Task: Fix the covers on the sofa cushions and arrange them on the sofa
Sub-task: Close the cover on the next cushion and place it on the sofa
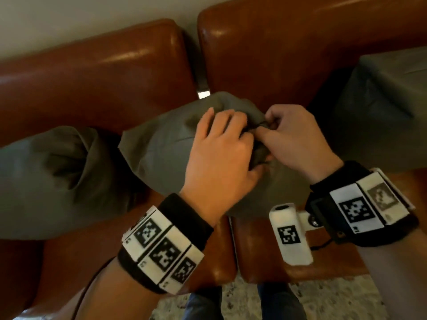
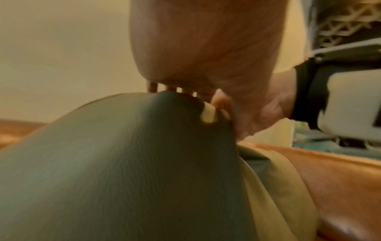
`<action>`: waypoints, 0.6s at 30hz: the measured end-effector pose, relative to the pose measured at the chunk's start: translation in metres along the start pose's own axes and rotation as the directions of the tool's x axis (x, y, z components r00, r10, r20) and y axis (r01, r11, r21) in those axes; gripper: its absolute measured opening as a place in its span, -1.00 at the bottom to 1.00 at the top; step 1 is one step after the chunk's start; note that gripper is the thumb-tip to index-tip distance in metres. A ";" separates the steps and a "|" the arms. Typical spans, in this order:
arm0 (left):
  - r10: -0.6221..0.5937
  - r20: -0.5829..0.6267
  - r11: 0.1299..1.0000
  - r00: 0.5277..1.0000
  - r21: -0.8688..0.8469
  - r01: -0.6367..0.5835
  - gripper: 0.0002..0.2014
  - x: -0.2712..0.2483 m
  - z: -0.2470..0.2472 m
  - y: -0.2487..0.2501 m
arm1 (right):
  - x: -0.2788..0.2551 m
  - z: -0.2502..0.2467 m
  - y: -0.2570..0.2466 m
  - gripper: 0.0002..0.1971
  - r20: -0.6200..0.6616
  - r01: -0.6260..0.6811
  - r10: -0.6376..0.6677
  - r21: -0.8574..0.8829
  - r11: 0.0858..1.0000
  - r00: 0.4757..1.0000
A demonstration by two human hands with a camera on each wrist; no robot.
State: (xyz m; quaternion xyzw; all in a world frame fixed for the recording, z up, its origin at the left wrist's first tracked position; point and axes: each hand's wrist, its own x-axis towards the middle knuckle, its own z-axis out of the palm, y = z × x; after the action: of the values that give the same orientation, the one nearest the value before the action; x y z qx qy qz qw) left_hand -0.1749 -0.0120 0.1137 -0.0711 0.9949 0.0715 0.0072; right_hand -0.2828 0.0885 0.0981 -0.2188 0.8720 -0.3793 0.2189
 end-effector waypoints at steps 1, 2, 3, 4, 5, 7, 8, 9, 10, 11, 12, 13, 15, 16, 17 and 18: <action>-0.014 0.009 0.999 1.000 0.039 0.014 -0.52 0.000 0.001 0.000 | 0.002 0.001 -0.002 -0.78 0.016 0.009 -0.009 0.004 1.000 1.000; -0.011 -0.015 0.998 1.000 0.063 0.012 -0.59 0.000 0.003 -0.001 | 0.004 0.001 -0.003 -0.78 0.044 0.008 -0.010 0.025 1.000 0.999; -0.007 -0.050 0.998 0.999 0.066 0.010 -0.67 -0.001 0.006 -0.003 | 0.006 0.001 -0.003 -0.78 0.084 -0.002 -0.004 0.072 0.997 0.996; -0.026 -0.079 0.999 0.997 0.044 0.030 -0.73 -0.003 0.009 -0.006 | 0.007 0.002 0.000 -0.79 0.124 -0.025 0.007 0.146 0.989 0.992; -0.074 -0.094 0.997 0.993 0.000 0.075 -0.77 -0.004 0.011 -0.009 | 0.006 0.002 0.002 -0.82 0.149 -0.050 0.014 0.245 0.968 0.989; -0.202 -0.115 0.973 0.973 -0.134 0.186 -0.79 -0.008 0.013 -0.018 | -0.001 0.002 0.018 -0.86 0.088 -0.073 0.045 0.350 0.934 0.995; -0.253 -0.136 0.953 0.958 -0.205 0.222 -0.77 -0.009 0.012 -0.022 | -0.008 0.002 0.030 -0.86 0.005 -0.081 0.084 0.312 0.946 0.996; -0.291 -0.163 0.933 0.943 -0.266 0.242 -0.75 -0.011 0.010 -0.025 | -0.016 0.003 0.045 -0.84 -0.095 -0.111 0.137 0.242 0.964 0.986; -0.319 -0.192 0.917 0.928 -0.311 0.251 -0.72 -0.012 0.007 -0.029 | -0.024 0.005 0.062 -0.80 -0.190 -0.174 0.207 0.178 0.969 0.960; -0.343 -0.220 0.904 0.913 -0.341 0.257 -0.69 -0.012 0.003 -0.031 | -0.033 0.006 0.078 -0.72 -0.262 -0.251 0.288 0.163 0.954 0.921; -0.367 -0.241 0.894 0.899 -0.360 0.268 -0.66 -0.012 0.000 -0.033 | -0.040 0.008 0.093 -0.62 -0.280 -0.344 0.394 0.209 0.915 0.876; -0.395 -0.252 0.879 0.883 -0.383 0.284 -0.63 -0.012 -0.003 -0.034 | -0.045 0.009 0.103 -0.50 -0.234 -0.444 0.522 0.314 0.839 0.820; -0.455 -0.245 0.828 0.856 -0.470 0.306 -0.59 -0.012 -0.008 -0.036 | -0.050 0.013 0.111 -0.32 0.028 -0.609 0.710 0.539 0.583 0.704; -0.479 -0.228 0.790 0.847 -0.533 0.304 -0.59 -0.013 -0.010 -0.036 | -0.048 0.015 0.112 -0.31 0.149 -0.632 0.713 0.608 0.480 0.685; -0.499 -0.210 0.747 0.841 -0.596 0.295 -0.60 -0.014 -0.010 -0.037 | -0.045 0.016 0.110 -0.35 0.192 -0.609 0.684 0.659 0.442 0.703; -0.515 -0.198 0.707 0.834 -0.648 0.282 -0.61 -0.016 -0.009 -0.039 | -0.039 0.016 0.106 -0.45 0.160 -0.547 0.649 0.704 0.452 0.743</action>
State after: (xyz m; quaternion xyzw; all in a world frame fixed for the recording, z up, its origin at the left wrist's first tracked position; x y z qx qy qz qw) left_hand -0.1538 -0.0493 0.1178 -0.2988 0.8637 0.3613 -0.1847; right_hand -0.2649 0.1663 0.0160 0.2309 0.6856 -0.5971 0.3466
